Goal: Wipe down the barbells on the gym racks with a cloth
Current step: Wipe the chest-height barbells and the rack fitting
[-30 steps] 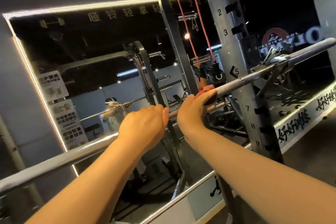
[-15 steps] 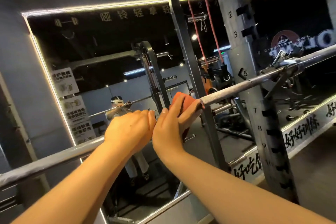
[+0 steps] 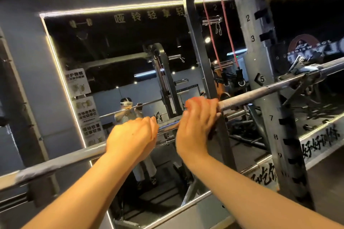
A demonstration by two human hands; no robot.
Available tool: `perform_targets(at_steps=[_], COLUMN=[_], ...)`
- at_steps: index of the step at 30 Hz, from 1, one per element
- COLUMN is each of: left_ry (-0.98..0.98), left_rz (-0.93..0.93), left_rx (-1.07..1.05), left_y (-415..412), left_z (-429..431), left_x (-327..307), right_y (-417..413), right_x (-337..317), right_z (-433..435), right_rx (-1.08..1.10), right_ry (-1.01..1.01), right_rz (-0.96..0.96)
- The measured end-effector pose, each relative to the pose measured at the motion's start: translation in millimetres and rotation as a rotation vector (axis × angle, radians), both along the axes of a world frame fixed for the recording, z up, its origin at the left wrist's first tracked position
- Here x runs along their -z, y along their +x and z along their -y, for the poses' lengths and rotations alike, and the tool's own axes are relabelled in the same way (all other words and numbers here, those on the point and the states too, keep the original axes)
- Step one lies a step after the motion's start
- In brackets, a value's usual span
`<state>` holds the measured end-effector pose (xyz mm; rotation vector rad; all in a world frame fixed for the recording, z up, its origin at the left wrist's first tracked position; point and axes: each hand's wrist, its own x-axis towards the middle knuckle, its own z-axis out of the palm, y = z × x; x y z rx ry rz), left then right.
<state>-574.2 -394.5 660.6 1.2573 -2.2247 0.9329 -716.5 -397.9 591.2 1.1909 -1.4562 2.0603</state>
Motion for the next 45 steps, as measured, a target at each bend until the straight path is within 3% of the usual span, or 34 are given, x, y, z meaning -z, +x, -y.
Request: perform_targets(at_steps=[4,7,8,11,13,15,19,24,28,30,32,36,40,45], left_ry=[-0.072,-0.078,-0.059,0.007,0.021,0.029,-0.057,-0.067,-0.040,-0.055,-0.079,-0.117,-0.107,-0.185], left_rz=[0.031,0.037,0.018,-0.034,-0.067,-0.097,-0.072,-0.047,-0.069,-0.089,-0.123,-0.310,-0.379,-0.359], left_rx=[0.002,0.001,0.011,0.028,0.012,-0.009,-0.030,-0.054,-0.042,-0.026,0.007,0.166,0.271,0.236], left_y=[7,10,10,9,6,3,-1,5,18,22,24,25,30,29], left_z=[0,0,0,0,0,2,-1,-11,-13,-11,-7,1,6,6], left_x=[5,6,6,6,5,5,6,9,9,12,16,22,24,30], right_y=[24,-16,-33,-69,-67,-49,-12,-57,-82,-61,-30,19,-7,-54], right_x=[15,5,4,7,8,3,3,-8,0,2,-2,-2,-23,-47], right_z=[-8,-15,-15,-16,-10,-7,-9,-13,-16,-14,-16,-18,-25,-27], right_rx=[-0.155,-0.017,0.044,0.136,0.162,0.155,0.045,0.087,0.174,0.135,0.060,-0.135,-0.302,0.116], right_ry=[0.200,0.182,0.185,0.159,0.135,0.133,0.149,0.217,0.199,0.161,0.153,0.218,0.339,0.598], right_rz=[-0.476,-0.699,-0.673,-0.301,-0.178,-0.240,-0.537,-0.903,-0.510,-0.407,-0.464,-0.758,-0.955,-1.085])
